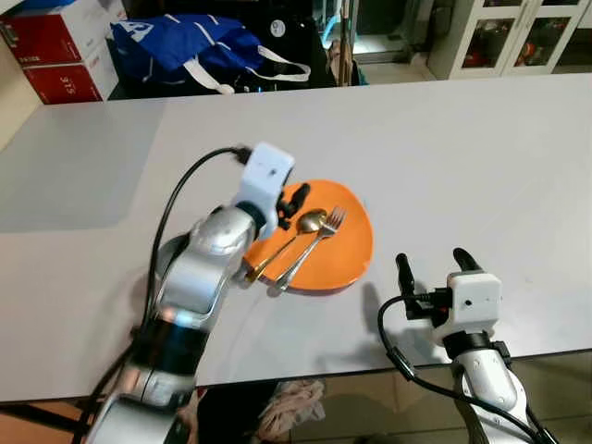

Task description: Setting the table

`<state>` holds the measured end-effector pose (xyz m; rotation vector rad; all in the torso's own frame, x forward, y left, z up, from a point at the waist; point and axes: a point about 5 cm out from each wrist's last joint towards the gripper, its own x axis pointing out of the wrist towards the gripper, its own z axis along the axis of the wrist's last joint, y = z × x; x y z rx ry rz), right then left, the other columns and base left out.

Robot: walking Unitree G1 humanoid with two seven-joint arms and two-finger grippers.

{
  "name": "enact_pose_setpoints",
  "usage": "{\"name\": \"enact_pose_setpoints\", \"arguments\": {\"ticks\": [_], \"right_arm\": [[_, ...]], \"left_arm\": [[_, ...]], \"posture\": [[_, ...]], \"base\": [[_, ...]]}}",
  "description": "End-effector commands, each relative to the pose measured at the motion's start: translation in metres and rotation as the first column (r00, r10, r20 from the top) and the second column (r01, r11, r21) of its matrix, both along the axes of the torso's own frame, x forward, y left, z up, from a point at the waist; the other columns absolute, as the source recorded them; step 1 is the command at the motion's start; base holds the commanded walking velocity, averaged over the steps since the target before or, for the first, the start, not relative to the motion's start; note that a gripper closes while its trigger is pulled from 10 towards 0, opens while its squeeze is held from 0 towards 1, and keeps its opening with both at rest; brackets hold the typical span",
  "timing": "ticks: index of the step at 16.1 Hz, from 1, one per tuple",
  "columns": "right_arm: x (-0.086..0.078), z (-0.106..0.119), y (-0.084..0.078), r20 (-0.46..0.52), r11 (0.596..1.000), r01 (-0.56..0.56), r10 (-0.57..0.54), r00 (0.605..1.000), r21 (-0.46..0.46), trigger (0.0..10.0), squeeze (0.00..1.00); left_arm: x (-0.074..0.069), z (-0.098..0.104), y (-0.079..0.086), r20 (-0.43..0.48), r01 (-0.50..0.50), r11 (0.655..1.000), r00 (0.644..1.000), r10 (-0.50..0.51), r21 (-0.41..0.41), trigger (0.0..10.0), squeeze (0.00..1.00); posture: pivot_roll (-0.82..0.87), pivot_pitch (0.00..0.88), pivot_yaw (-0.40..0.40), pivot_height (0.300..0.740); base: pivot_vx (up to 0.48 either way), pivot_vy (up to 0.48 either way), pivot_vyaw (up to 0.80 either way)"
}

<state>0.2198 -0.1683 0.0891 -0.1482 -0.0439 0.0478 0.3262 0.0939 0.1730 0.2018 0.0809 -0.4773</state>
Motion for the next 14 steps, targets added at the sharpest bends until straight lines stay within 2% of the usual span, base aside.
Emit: {"name": "enact_pose_setpoints", "arguments": {"ticks": [1, 5, 7, 9, 11, 12, 14], "right_arm": [[0.001, 0.0, 0.001, 0.006, 1.0, -0.013, 0.013, 1.0, 0.003, 10.0, 0.0], [0.004, 0.002, 0.002, 0.029, 1.0, -0.014, 0.014, 0.999, 0.017, 10.0, 0.0], [0.004, 0.006, 0.002, 0.051, 0.999, -0.013, 0.011, 0.999, 0.049, 10.0, 0.0], [0.002, 0.006, 0.0, 0.051, 0.998, -0.013, 0.011, 0.999, 0.054, 10.0, 0.0], [-0.001, 0.005, -0.002, 0.047, 0.999, -0.012, 0.01, 0.999, 0.052, 10.0, 0.0], [0.0, 0.005, -0.003, 0.048, 0.999, -0.012, 0.01, 0.999, 0.052, 10.0, 0.0], [0.001, 0.005, -0.003, 0.051, 0.999, -0.014, 0.011, 0.999, 0.052, 10.0, 0.0]], "left_arm": [[-0.007, 0.004, 0.005, 0.07, -0.016, 0.999, 0.997, 0.02, -0.051, 10.0, 0.0], [-0.029, -0.008, 0.017, 0.126, -0.021, 0.995, 0.991, 0.034, -0.102, 10.0, 0.0], [-0.036, -0.013, 0.025, 0.153, -0.045, 0.995, 0.987, 0.058, -0.093, 10.0, 0.0], [-0.047, -0.026, 0.039, 0.126, -0.097, 0.991, 0.986, 0.108, -0.09, 10.0, 0.0], [-0.061, -0.032, 0.036, 0.106, -0.07, 0.995, 0.991, 0.078, -0.076, 10.0, 0.0], [-0.062, -0.032, 0.036, 0.11, -0.078, 0.995, 0.99, 0.083, -0.057, 10.0, 0.0], [-0.061, -0.033, 0.033, 0.072, -0.073, 0.993, 0.994, 0.08, -0.087, 10.0, 0.0]], "posture": [[-0.14, 0.015, 0.061, 0.736], [-0.13, 0.019, 0.059, 0.736], [-0.13, 0.019, 0.059, 0.736], [-0.12, 0.018, 0.058, 0.736], [-0.13, 0.015, 0.059, 0.736], [-0.13, 0.011, 0.06, 0.736], [-0.13, 0.003, 0.059, 0.736]], "base": [[0.0, 0.0, 0.0], [0.0, 0.0, 0.0], [0.0, 0.0, 0.0], [0.0, 0.0, 0.0], [0.0, 0.0, 0.0], [0.0, 0.0, 0.0], [0.0, 0.0, 0.0]]}}
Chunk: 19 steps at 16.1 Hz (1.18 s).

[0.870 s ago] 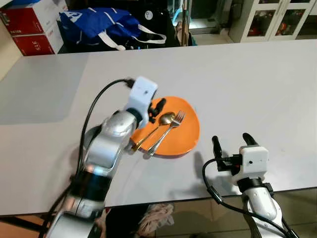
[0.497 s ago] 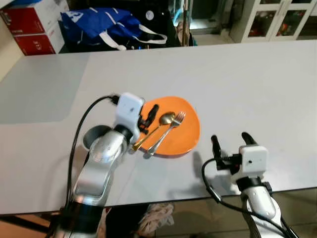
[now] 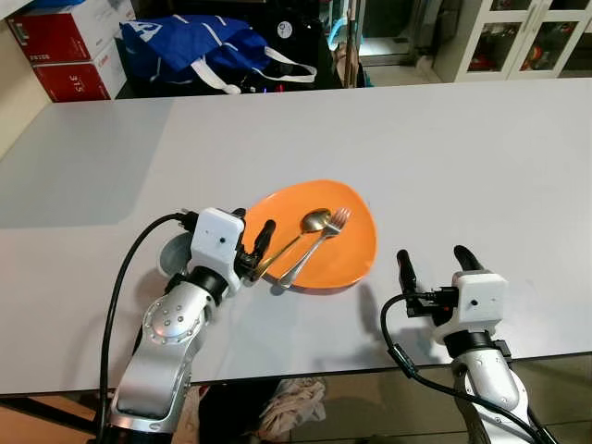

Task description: Setting the table

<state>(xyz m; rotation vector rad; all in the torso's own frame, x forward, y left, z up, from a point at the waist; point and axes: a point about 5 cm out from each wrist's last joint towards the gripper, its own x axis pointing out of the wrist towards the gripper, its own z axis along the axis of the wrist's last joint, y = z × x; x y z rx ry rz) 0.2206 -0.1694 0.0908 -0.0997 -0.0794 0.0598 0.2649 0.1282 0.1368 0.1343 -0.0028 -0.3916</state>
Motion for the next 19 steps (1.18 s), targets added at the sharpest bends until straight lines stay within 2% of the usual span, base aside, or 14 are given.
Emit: {"name": "enact_pose_setpoints", "arguments": {"ticks": [1, 3, 4, 8, 12, 17, 19], "right_arm": [[0.0, 0.003, -0.002, 0.018, 1.0, 0.002, -0.002, 1.0, 0.004, 10.0, 0.0], [0.003, 0.003, -0.001, 0.018, 1.0, -0.011, 0.011, 1.0, 0.0, 10.0, 0.0], [0.003, 0.003, 0.0, 0.017, 1.0, -0.014, 0.014, 1.0, 0.0, 10.0, 0.0], [0.007, 0.003, 0.003, 0.016, 0.999, -0.033, 0.033, 0.999, 0.004, 10.0, 0.0], [0.007, 0.002, 0.003, 0.009, 0.999, -0.034, 0.034, 0.999, 0.013, 10.0, 0.0], [0.001, 0.002, 0.006, -0.004, 0.999, -0.041, 0.041, 0.999, 0.031, 10.0, 0.0], [-0.001, 0.001, 0.005, -0.009, 0.999, -0.036, 0.037, 0.999, 0.03, 10.0, 0.0]], "left_arm": [[0.001, 0.003, -0.002, 0.003, 0.007, 1.0, 1.0, -0.007, -0.001, 10.0, 0.0], [0.008, 0.012, -0.005, -0.006, -0.032, 0.996, 0.999, 0.032, -0.087, 10.0, 0.0], [0.01, 0.015, -0.007, 0.004, -0.033, 0.995, 0.999, 0.034, -0.098, 10.0, 0.0], [0.012, 0.013, -0.009, -0.023, -0.044, 0.993, 0.999, 0.042, -0.11, 10.0, 0.0], [0.013, 0.013, -0.009, -0.037, -0.052, 0.992, 0.998, 0.048, -0.116, 10.0, 0.0], [0.019, -0.003, 0.014, -0.107, -0.131, 0.987, 0.987, 0.121, -0.09, 10.0, 0.0], [0.02, -0.001, 0.015, -0.109, -0.137, 0.985, 0.986, 0.126, -0.101, 10.0, 0.0]], "posture": [[-0.13, 0.001, 0.055, 0.736], [-0.12, 0.0, 0.049, 0.736], [-0.12, 0.0, 0.049, 0.736], [-0.12, 0.0, 0.045, 0.736], [-0.12, 0.0, 0.045, 0.736], [-0.13, 0.002, 0.045, 0.736], [-0.13, 0.003, 0.045, 0.736]], "base": [[0.0, 0.0, 0.0], [0.0, 0.0, 0.0], [0.0, 0.0, 0.0], [0.0, 0.0, 0.0], [0.0, 0.36, 0.0], [0.0, 0.44, 0.0], [0.0, 0.458, 0.0]]}}
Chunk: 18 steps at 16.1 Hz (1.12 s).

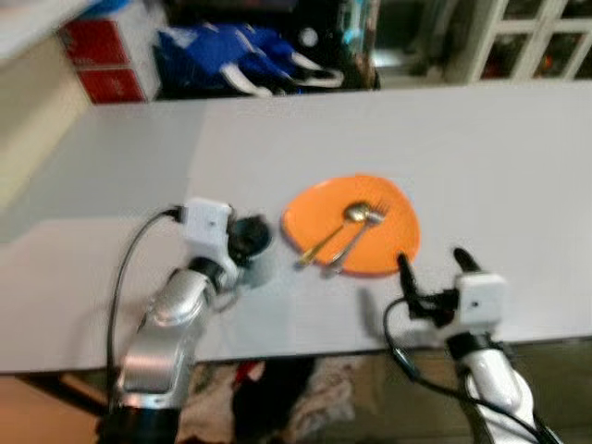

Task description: Setting the table

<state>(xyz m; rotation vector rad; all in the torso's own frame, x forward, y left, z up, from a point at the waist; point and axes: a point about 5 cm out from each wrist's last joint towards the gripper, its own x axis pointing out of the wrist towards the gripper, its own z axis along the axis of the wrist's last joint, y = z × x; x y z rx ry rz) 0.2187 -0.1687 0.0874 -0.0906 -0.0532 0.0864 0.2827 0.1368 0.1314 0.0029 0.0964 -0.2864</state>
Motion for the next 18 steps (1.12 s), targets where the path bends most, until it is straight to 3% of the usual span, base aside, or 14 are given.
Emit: {"name": "enact_pose_setpoints", "arguments": {"ticks": [1, 6, 8, 11, 18], "right_arm": [[0.001, 0.004, 0.005, 0.016, 1.0, -0.01, 0.01, 1.0, 0.023, 10.0, 0.0], [-0.002, 0.001, 0.004, 0.001, 1.0, -0.015, 0.015, 1.0, 0.026, 10.0, 0.0], [-0.004, 0.0, 0.003, -0.003, 0.999, -0.014, 0.014, 1.0, 0.031, 10.0, 0.0], [-0.01, -0.001, -0.001, -0.009, 1.0, 0.001, 0.0, 1.0, 0.026, 10.0, 0.0], [-0.015, -0.008, -0.007, -0.026, 0.999, 0.006, -0.005, 1.0, 0.035, 10.0, 0.0]], "left_arm": [[0.003, 0.005, 0.006, 0.011, -0.023, 1.0, 1.0, 0.023, -0.002, 10.0, 0.0], [0.004, 0.005, 0.008, 0.005, -0.048, 0.999, 0.999, 0.048, -0.002, 10.0, 0.0], [0.002, -0.007, 0.017, -0.016, -0.07, 0.997, 0.997, 0.071, 0.019, 10.0, 0.0], [-0.016, -0.025, 0.034, -0.087, -0.102, 0.995, 0.991, 0.103, 0.019, 10.0, 0.0], [-0.027, -0.035, 0.048, -0.13, -0.206, 0.978, 0.97, 0.208, 0.025, 10.0, 0.0]], "posture": [[-0.13, 0.004, 0.045, 0.736], [-0.12, 0.013, 0.044, 0.736], [-0.12, 0.015, 0.045, 0.736], [-0.13, 0.021, 0.045, 0.736], [-0.11, 0.028, 0.04, 0.736]], "base": [[0.0, 0.458, 0.0], [0.0, 0.458, 0.0], [0.0, 0.463, 0.0], [0.0, 0.464, 0.0], [0.0, 0.465, 0.0]]}}
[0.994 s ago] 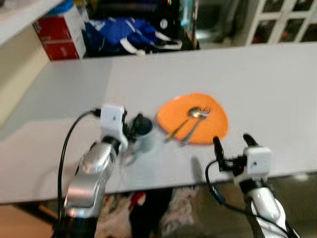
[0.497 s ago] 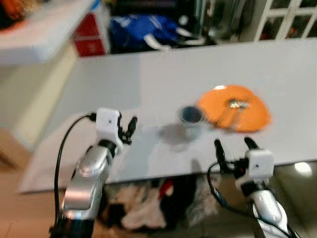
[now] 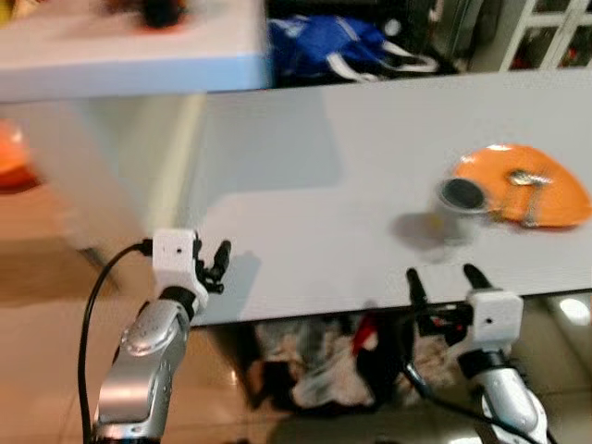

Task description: Setting the table

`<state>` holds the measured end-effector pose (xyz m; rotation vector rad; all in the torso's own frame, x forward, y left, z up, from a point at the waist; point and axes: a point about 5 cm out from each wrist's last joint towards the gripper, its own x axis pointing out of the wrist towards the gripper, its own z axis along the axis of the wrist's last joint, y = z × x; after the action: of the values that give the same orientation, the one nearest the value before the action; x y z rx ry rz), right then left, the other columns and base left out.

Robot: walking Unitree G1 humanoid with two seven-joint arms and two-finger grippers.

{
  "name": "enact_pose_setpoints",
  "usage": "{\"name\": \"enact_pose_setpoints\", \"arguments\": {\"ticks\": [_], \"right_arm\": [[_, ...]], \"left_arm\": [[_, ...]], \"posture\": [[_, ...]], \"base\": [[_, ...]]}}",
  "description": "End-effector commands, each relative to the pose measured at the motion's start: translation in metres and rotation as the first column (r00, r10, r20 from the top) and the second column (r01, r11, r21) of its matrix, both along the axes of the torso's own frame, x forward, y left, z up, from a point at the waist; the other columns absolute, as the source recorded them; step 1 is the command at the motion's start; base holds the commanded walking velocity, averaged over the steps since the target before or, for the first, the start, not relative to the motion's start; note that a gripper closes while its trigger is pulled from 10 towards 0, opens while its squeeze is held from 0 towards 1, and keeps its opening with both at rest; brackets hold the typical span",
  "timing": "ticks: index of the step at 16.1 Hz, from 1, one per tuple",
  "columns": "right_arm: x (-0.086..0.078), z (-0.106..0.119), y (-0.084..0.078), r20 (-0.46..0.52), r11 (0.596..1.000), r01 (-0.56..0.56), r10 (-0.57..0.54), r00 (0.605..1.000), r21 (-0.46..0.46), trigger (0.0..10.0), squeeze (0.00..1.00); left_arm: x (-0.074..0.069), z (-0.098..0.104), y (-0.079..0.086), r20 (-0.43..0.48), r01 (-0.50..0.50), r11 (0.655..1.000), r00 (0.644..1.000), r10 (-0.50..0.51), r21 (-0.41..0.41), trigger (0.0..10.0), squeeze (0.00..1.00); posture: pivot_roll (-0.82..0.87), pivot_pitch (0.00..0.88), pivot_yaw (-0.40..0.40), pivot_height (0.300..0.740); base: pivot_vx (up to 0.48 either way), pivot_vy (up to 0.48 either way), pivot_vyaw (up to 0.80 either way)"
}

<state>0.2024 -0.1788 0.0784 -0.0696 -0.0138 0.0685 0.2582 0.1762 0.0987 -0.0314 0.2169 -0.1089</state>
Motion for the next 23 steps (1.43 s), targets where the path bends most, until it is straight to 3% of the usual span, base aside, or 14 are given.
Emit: {"name": "enact_pose_setpoints", "arguments": {"ticks": [1, 12, 20, 23], "right_arm": [[0.0, -0.001, 0.003, 0.011, 1.0, -0.011, 0.011, 1.0, 0.017, 10.0, 0.0], [0.007, -0.01, 0.002, 0.023, 1.0, -0.021, 0.021, 1.0, 0.013, 10.0, 0.0], [0.012, 0.005, 0.012, 0.068, 0.999, -0.037, 0.036, 0.997, 0.012, 10.0, 0.0], [0.017, 0.015, 0.018, 0.103, 0.999, -0.037, 0.036, 0.994, 0.01, 10.0, 0.0]], "left_arm": [[-0.004, -0.002, 0.009, -0.009, -0.019, 0.999, 1.0, 0.019, 0.027, 10.0, 0.0], [0.012, 0.007, 0.0, 0.039, 0.008, 0.999, 0.999, -0.01, 0.034, 10.0, 0.0], [0.026, 0.015, -0.015, 0.084, 0.086, 0.993, 0.992, -0.092, 0.075, 10.0, 0.0], [0.03, 0.02, -0.02, 0.116, 0.088, 0.993, 0.988, -0.097, 0.078, 10.0, 0.0]], "posture": [[-0.11, 0.028, 0.04, 0.736], [-0.1, 0.004, 0.042, 0.736], [-0.11, 0.0, 0.046, 0.736], [-0.11, 0.0, 0.05, 0.736]], "base": [[0.0, 0.458, 0.0], [0.0, 0.461, 0.0], [0.0, 0.468, 0.0], [0.0, 0.082, 0.0]]}}
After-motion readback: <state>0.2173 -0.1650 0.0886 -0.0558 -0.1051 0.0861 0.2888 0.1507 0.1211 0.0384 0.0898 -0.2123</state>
